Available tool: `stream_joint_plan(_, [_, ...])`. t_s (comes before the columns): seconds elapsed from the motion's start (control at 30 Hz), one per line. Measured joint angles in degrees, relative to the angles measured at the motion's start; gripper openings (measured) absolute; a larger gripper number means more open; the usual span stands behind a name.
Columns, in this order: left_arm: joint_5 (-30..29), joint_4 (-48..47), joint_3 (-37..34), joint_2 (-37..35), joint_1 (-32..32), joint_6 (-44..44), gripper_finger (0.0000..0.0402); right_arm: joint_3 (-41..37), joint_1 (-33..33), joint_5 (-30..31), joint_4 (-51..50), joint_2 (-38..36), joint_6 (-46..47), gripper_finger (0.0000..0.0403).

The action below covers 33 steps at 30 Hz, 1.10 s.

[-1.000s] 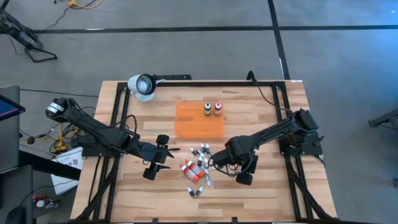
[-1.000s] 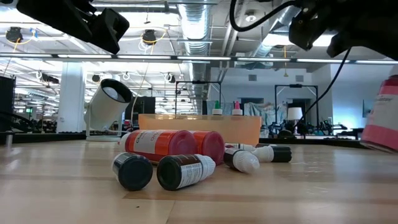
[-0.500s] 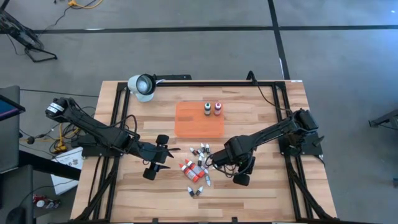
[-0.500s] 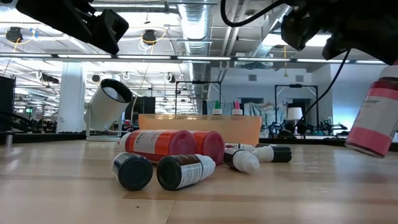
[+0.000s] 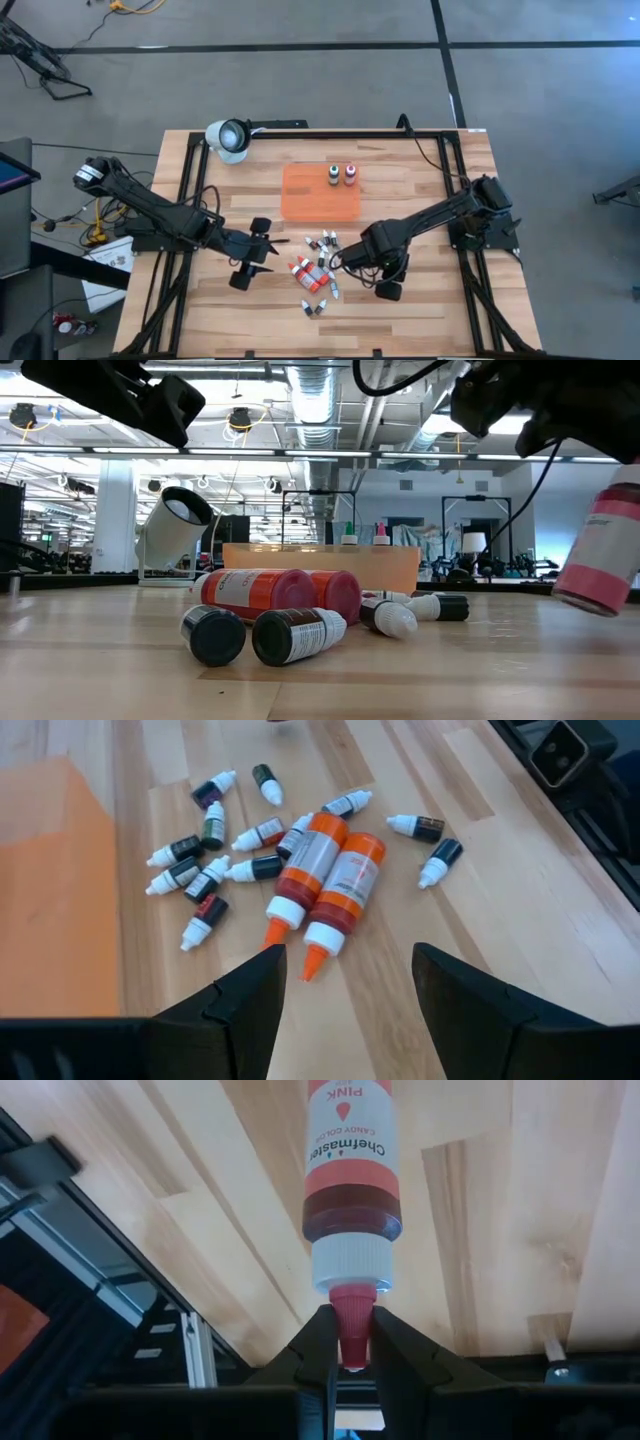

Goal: Pick & Place food coloring
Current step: Put the big pink food coloring bottle into the orange bin

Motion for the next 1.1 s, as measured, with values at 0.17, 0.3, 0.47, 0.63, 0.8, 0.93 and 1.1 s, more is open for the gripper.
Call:
stream_joint_plan(0.17, [0.0,0.0,0.0,0.0,-1.49,0.0,0.0213,-0.06,0.41,0.0,-2.21,0.0,0.0,0.0044])
stream_joint_plan(0.3, [-0.31,0.0,0.0,0.0,-2.39,-0.15,0.0213,-1.9,0.37,-0.19,-2.0,0.0,0.02,0.0044])
stream_joint_plan(0.47, [-1.33,0.01,0.0,0.0,-3.03,-0.57,0.0213,-3.15,0.39,-1.58,-1.26,0.0,0.08,0.0044])
stream_joint_plan(0.63, [-1.55,0.07,0.0,0.0,-3.03,-0.57,0.0213,-3.15,0.37,-1.73,-0.93,0.0,1.52,0.0044])
stream_joint_plan(0.8, [-1.64,0.59,0.0,0.0,-3.03,-0.13,0.0213,-3.11,-0.03,-1.73,2.0,0.0,1.11,0.0044])
stream_joint_plan(0.93, [-1.68,0.57,0.0,0.0,-3.03,-0.04,0.0213,-3.1,-0.25,-1.72,2.31,0.0,1.09,0.0044])
stream_joint_plan(1.1, [-1.68,0.46,0.0,0.0,-3.02,0.09,0.0213,-3.06,-0.51,-1.64,2.3,0.0,1.07,0.0044])
